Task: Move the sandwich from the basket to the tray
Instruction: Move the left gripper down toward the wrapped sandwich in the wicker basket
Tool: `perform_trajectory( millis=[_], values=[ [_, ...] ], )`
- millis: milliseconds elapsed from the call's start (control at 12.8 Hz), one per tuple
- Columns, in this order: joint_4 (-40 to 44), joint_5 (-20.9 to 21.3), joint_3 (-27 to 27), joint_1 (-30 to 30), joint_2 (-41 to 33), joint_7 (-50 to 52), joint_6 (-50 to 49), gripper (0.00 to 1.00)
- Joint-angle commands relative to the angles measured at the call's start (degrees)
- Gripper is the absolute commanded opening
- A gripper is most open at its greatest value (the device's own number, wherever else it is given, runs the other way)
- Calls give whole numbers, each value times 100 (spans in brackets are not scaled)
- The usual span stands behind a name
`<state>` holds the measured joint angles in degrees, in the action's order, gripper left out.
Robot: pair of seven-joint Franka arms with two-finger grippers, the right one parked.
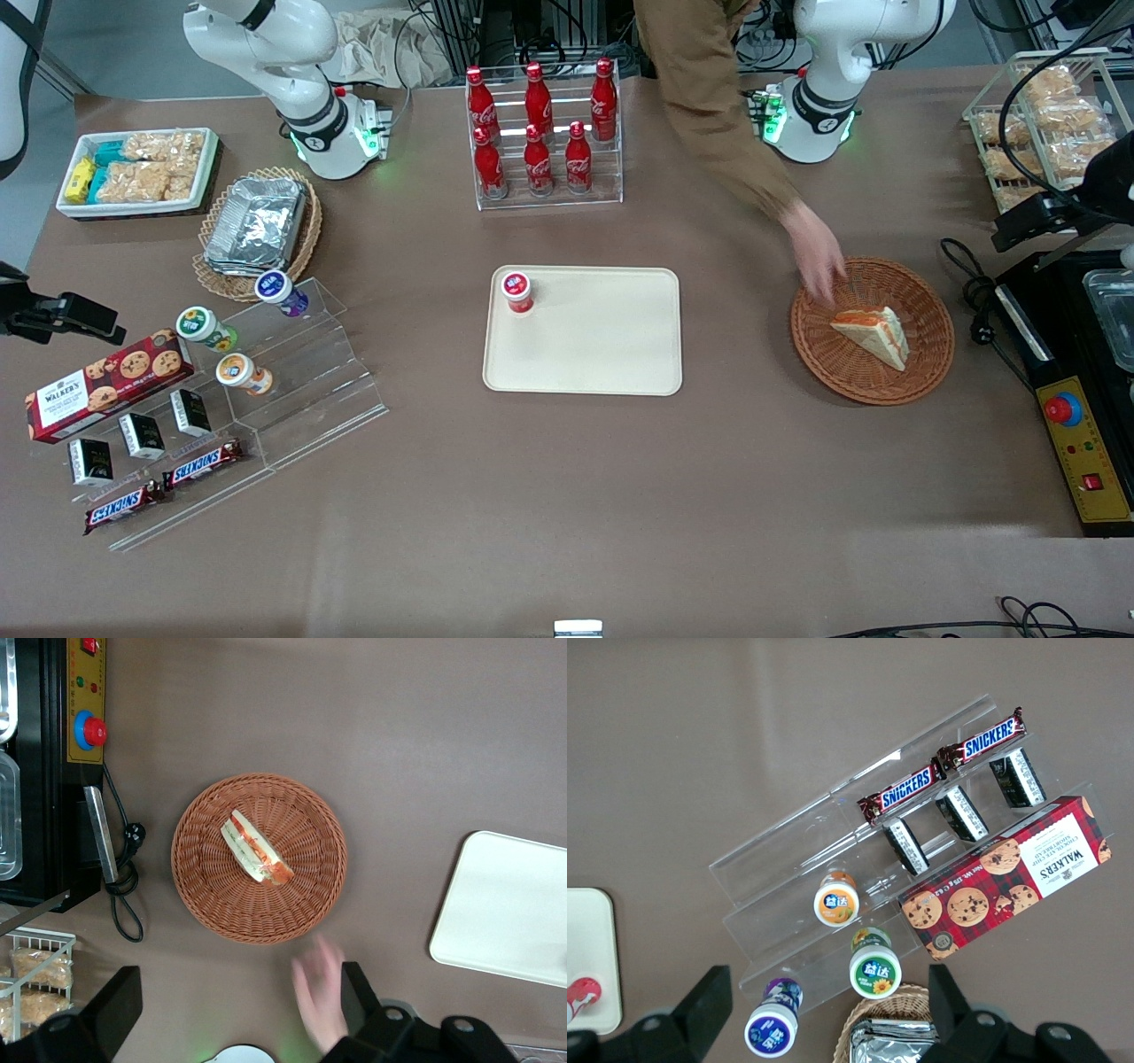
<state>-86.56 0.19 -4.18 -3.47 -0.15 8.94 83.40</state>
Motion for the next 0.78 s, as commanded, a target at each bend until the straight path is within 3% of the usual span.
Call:
perform_trajectory(
  millis=[0, 314, 471, 706],
  values=[
    [201, -28, 49, 66, 94, -68, -87, 100],
    [140, -37, 49, 66, 182, 115, -96, 100],
    [-10, -229, 32, 83, 182, 886, -87, 100],
    [-1157, -301, -21, 189, -238, 1249, 578, 100]
  ],
)
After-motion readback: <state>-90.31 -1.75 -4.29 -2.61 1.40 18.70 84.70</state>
